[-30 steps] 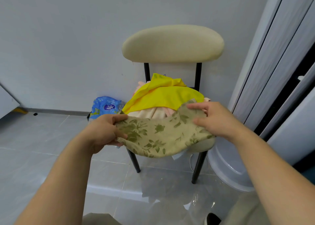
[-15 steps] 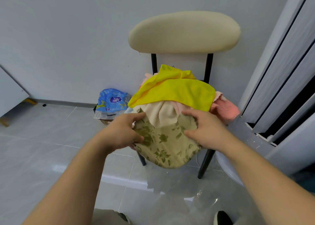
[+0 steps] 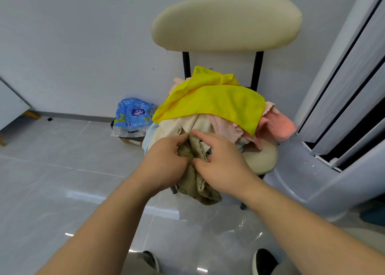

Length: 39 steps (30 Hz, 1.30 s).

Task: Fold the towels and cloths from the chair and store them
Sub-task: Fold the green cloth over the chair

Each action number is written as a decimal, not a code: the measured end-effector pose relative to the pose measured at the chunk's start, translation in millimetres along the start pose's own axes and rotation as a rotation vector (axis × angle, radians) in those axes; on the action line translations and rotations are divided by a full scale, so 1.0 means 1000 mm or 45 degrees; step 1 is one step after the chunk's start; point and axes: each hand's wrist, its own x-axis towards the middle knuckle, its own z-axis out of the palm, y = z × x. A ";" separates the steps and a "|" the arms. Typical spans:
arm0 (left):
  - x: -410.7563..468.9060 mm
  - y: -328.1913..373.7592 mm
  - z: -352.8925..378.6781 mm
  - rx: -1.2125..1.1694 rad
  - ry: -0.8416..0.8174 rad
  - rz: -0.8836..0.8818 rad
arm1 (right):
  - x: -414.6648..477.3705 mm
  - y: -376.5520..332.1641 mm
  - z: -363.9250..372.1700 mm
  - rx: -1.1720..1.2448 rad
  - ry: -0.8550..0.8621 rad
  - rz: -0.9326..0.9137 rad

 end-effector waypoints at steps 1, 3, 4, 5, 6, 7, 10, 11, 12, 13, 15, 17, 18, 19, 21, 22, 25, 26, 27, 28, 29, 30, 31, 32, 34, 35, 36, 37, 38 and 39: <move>0.000 0.000 0.000 -0.040 -0.007 0.000 | -0.001 0.000 0.001 0.032 -0.015 -0.007; 0.001 -0.002 0.001 -0.181 -0.019 -0.012 | -0.003 -0.002 0.003 0.167 -0.050 0.016; 0.002 -0.002 0.000 -0.297 -0.020 -0.025 | -0.004 -0.005 0.002 0.351 -0.076 0.080; 0.002 -0.002 -0.001 -0.394 -0.015 -0.043 | -0.004 -0.010 0.001 0.625 -0.109 0.179; 0.000 0.000 -0.002 -0.451 -0.013 -0.052 | -0.003 -0.013 0.001 0.896 -0.140 0.286; 0.000 0.000 -0.005 -0.462 -0.031 -0.045 | -0.001 -0.015 0.001 1.125 -0.162 0.376; -0.005 0.001 -0.010 -0.429 -0.064 0.030 | 0.000 -0.018 -0.002 1.454 -0.151 0.499; -0.005 -0.001 -0.011 -0.395 -0.064 0.046 | 0.000 -0.018 -0.003 1.447 -0.144 0.511; -0.005 -0.002 -0.011 -0.370 -0.065 0.052 | 0.000 -0.017 -0.005 1.347 -0.132 0.497; -0.004 -0.004 -0.011 -0.351 -0.072 0.051 | 0.000 -0.013 -0.006 1.146 -0.106 0.455; -0.003 -0.005 -0.012 -0.298 -0.080 0.058 | 0.001 -0.004 -0.009 0.598 -0.025 0.298; -0.004 -0.004 -0.013 -0.182 -0.107 0.119 | 0.003 0.004 -0.010 0.302 -0.015 0.134; -0.005 -0.004 -0.013 -0.094 -0.129 0.163 | 0.003 0.006 -0.010 0.275 -0.027 0.082; -0.005 -0.003 -0.013 -0.004 -0.149 0.198 | 0.003 0.007 -0.011 0.281 -0.035 0.058; -0.005 -0.004 -0.013 0.136 -0.159 0.234 | 0.003 0.008 -0.012 0.245 -0.013 0.047; -0.004 -0.006 -0.012 0.192 -0.143 0.248 | 0.003 0.008 -0.012 0.194 0.014 0.027; -0.001 -0.010 -0.011 0.333 -0.089 0.285 | 0.004 0.012 -0.010 0.079 0.077 -0.032; -0.001 -0.011 -0.011 0.367 -0.078 0.292 | 0.004 0.013 -0.009 0.057 0.086 -0.048; 0.000 -0.012 -0.011 0.387 -0.070 0.298 | 0.004 0.013 -0.009 0.031 0.090 -0.058; 0.001 -0.012 -0.011 0.395 -0.066 0.305 | 0.003 0.013 -0.010 -0.002 0.091 -0.069; 0.001 -0.013 -0.011 0.399 -0.066 0.313 | 0.003 0.013 -0.010 -0.040 0.091 -0.079; 0.002 -0.013 -0.011 0.403 -0.070 0.321 | 0.002 0.013 -0.011 -0.076 0.090 -0.087; 0.002 -0.013 -0.012 0.411 -0.080 0.324 | 0.002 0.013 -0.011 -0.102 0.088 -0.087; 0.002 -0.013 -0.012 0.418 -0.089 0.327 | 0.003 0.014 -0.012 -0.120 0.085 -0.082; 0.003 -0.014 -0.011 0.426 -0.100 0.340 | 0.004 0.016 -0.012 -0.150 0.067 -0.076; 0.003 -0.014 -0.011 0.425 -0.105 0.348 | 0.004 0.017 -0.013 -0.167 0.055 -0.079; 0.003 -0.014 -0.011 0.420 -0.111 0.358 | 0.005 0.018 -0.013 -0.180 0.044 -0.082; 0.003 -0.014 -0.011 0.412 -0.120 0.366 | 0.005 0.020 -0.013 -0.182 0.038 -0.086; 0.002 -0.014 -0.011 0.405 -0.130 0.377 | 0.006 0.022 -0.013 -0.180 0.032 -0.085; 0.002 -0.014 -0.011 0.402 -0.140 0.388 | 0.007 0.023 -0.013 -0.181 0.026 -0.077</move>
